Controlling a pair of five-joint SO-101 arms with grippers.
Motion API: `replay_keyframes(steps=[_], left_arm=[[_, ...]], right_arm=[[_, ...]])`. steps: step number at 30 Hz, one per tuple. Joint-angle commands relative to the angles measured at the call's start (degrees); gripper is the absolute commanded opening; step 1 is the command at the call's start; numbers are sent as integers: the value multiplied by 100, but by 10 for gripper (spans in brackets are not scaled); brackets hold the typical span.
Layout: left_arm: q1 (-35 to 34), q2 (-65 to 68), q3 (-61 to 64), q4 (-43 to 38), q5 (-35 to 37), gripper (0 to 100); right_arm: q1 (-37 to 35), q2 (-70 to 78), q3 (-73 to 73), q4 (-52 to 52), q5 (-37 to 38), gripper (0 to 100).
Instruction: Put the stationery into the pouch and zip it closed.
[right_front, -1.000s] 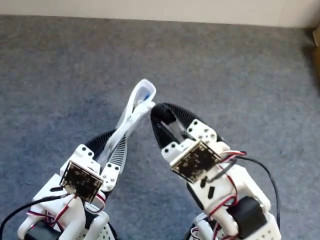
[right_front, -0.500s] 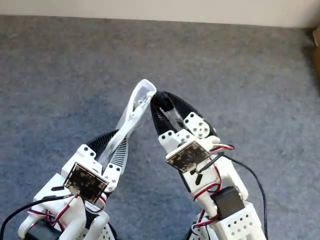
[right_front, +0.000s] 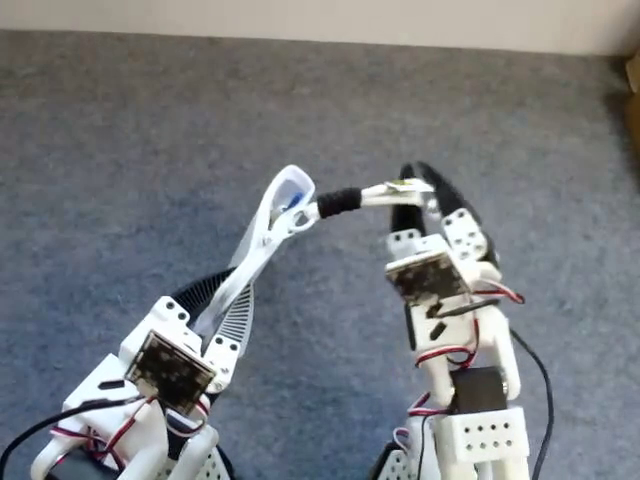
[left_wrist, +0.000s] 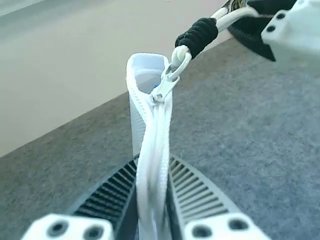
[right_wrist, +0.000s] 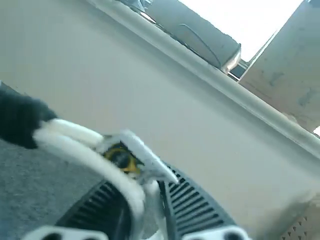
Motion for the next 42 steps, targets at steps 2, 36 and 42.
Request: replay_keyframes(steps=[2, 36, 42], left_arm=[[22, -40, -4, 176, -97, 4], [268, -40, 31, 158, -88, 4], [295, -40, 31, 158, -88, 4]], right_arm=[[514, -84, -84, -84, 79, 4], [-3662, -2158, -3020, 6782, -1758, 256], [-3890, -1982, -2545, 5675, -1749, 256]])
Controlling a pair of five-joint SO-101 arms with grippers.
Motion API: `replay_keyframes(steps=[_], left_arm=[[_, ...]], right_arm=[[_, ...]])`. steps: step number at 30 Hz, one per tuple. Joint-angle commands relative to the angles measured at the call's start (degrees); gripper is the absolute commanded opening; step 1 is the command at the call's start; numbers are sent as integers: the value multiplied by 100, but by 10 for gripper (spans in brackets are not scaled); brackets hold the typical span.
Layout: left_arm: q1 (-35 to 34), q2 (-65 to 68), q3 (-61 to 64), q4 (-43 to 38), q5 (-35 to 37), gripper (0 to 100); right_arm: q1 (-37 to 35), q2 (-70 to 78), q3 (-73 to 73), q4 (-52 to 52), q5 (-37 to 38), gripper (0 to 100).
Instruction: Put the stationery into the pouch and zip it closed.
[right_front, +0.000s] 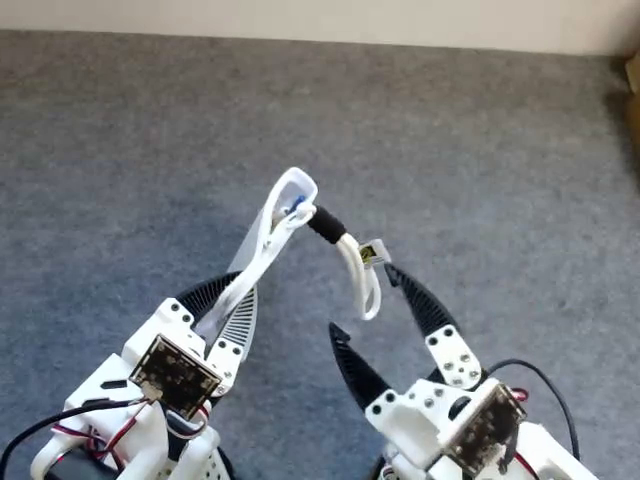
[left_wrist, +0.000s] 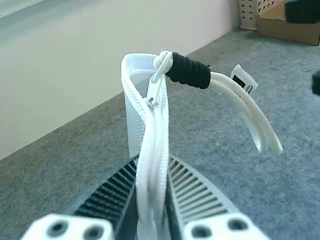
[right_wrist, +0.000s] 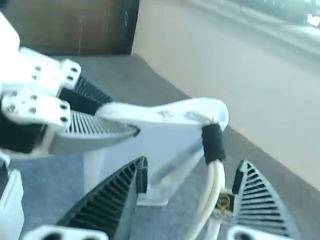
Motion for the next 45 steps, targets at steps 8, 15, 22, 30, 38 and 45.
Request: replay_keyframes(steps=[8, 15, 22, 30, 38, 45], left_arm=[[66, -40, 22, 114, -9, 4], [75, -40, 31, 123, 0, 5], [75, -40, 31, 123, 0, 5], [66, -40, 48, 123, 0, 5], [75, -40, 110, 114, 0, 5], [66, -40, 110, 114, 0, 5]], right_arm=[[611, 1525, 787, -2273, -35, 256], [1033, 2404, 787, -2870, -26, 255], [1024, 2844, 787, -2949, -18, 255], [1033, 3029, 787, -3213, 730, 138], [1077, 3020, 778, -3345, 730, 20], [1815, 3020, 549, -3732, 360, 5]])
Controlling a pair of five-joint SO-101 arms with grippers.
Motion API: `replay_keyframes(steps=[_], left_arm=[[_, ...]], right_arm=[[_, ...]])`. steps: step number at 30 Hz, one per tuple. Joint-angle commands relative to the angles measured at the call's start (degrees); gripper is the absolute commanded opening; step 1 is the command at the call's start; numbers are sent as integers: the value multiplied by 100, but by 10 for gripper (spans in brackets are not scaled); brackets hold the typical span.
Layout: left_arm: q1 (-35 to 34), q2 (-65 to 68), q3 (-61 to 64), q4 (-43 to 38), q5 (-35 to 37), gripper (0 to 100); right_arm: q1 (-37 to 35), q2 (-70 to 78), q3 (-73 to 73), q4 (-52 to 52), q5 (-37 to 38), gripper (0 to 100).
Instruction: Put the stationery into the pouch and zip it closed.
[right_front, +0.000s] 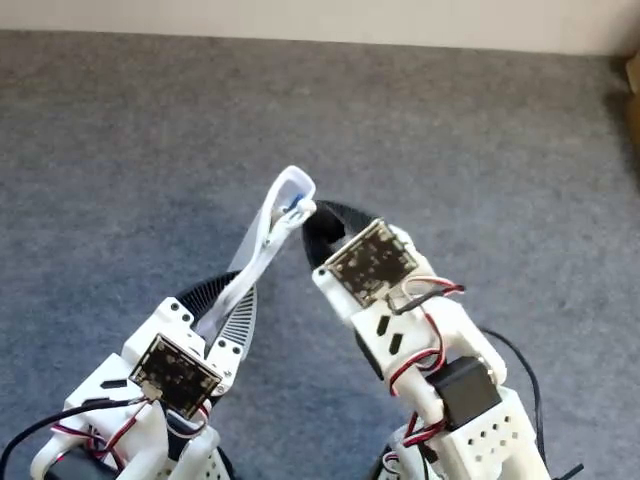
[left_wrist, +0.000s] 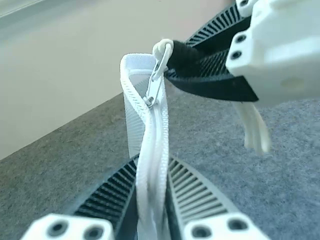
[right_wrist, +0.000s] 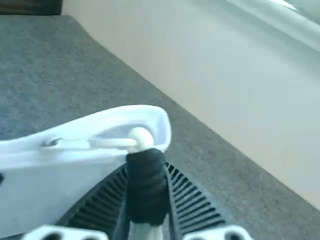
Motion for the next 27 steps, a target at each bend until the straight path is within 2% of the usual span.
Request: replay_keyframes(steps=[1, 7, 12, 21, 27], left_arm=[[66, -31, 110, 114, 0, 5], [92, -31, 110, 114, 0, 5], [92, -31, 110, 114, 0, 5], [92, -31, 110, 114, 0, 5], [92, -31, 110, 114, 0, 5]], right_arm=[[391, 22, -374, -198, -448, 5], [708, 92, -576, -286, -440, 5], [919, 180, -549, -840, -422, 5], [1499, 1982, -980, -980, -466, 5], [1780, 2158, -1068, -971, -431, 5]])
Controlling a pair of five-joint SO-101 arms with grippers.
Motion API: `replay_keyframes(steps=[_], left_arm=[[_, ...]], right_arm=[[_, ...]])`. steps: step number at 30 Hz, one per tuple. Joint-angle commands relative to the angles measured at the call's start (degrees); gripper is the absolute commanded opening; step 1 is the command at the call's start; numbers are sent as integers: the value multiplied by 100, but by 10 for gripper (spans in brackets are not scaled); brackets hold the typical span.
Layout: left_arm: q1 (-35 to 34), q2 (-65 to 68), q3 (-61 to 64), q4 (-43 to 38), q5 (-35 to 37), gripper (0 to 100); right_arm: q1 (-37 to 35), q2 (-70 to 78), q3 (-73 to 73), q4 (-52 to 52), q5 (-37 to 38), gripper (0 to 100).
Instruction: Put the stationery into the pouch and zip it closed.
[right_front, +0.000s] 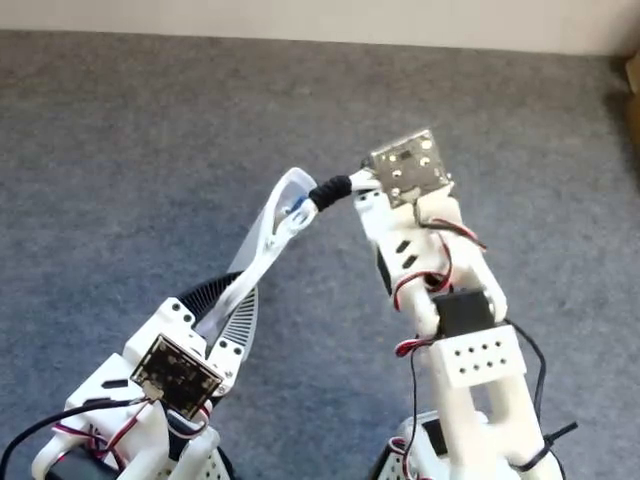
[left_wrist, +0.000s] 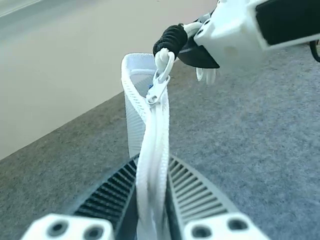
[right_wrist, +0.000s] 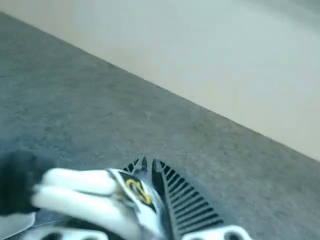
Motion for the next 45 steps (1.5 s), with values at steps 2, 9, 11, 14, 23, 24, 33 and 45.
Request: replay_keyframes(steps=[2, 9, 11, 14, 23, 24, 33, 45], left_arm=[[84, -31, 101, 123, 0, 5], [84, -31, 110, 123, 0, 5], [84, -31, 110, 123, 0, 5], [84, -31, 110, 123, 0, 5], [84, -31, 110, 123, 0, 5], [84, -31, 110, 123, 0, 5], [75, -31, 110, 123, 0, 5], [66, -31, 110, 132, 0, 5]], right_arm=[[233, 4, -426, 48, 0, 5], [-347, -549, -769, 2035, 0, 115], [-690, -963, -822, 2668, 0, 194], [-1191, -1640, -787, 3116, 0, 279], [-2255, -2273, -769, 3248, 0, 265], [-2255, -2246, -769, 3125, 0, 256], [-2229, -1631, -769, 2229, 0, 191], [-1903, -1182, -822, 1903, 835, 142]])
